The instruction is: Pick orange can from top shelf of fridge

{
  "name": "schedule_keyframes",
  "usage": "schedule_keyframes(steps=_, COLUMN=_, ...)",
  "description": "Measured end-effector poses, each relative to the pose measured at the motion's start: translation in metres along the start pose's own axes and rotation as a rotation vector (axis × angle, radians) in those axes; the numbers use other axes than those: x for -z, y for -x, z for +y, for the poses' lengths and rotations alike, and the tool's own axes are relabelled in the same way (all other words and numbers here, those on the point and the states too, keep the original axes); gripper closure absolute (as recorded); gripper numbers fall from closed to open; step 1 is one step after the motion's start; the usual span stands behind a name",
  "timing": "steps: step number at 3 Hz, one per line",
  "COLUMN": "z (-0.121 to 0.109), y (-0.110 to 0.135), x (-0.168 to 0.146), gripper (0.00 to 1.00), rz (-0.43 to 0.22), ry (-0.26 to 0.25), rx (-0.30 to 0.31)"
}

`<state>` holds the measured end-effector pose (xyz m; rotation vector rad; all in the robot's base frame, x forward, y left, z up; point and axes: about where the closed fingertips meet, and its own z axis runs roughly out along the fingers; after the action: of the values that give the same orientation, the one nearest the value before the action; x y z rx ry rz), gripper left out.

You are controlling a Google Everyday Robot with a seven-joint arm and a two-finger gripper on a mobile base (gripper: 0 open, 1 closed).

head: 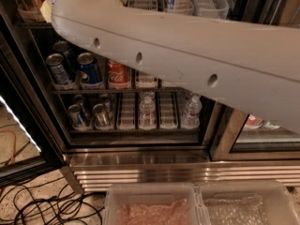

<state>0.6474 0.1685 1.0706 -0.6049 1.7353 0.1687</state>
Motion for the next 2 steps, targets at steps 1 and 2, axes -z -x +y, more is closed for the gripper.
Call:
schedule_keyframes(steps=1, z=-0.0011, y=0.0033, x=-0.0076, gripper=0.2, rz=-0.006, ry=0.002, rx=-0.013)
schedule_keyframes(steps=2, z=0.0038, y=0.0041, x=-0.0175, gripper=0.23, rz=-0.001, ry=0.021, rx=-0.024)
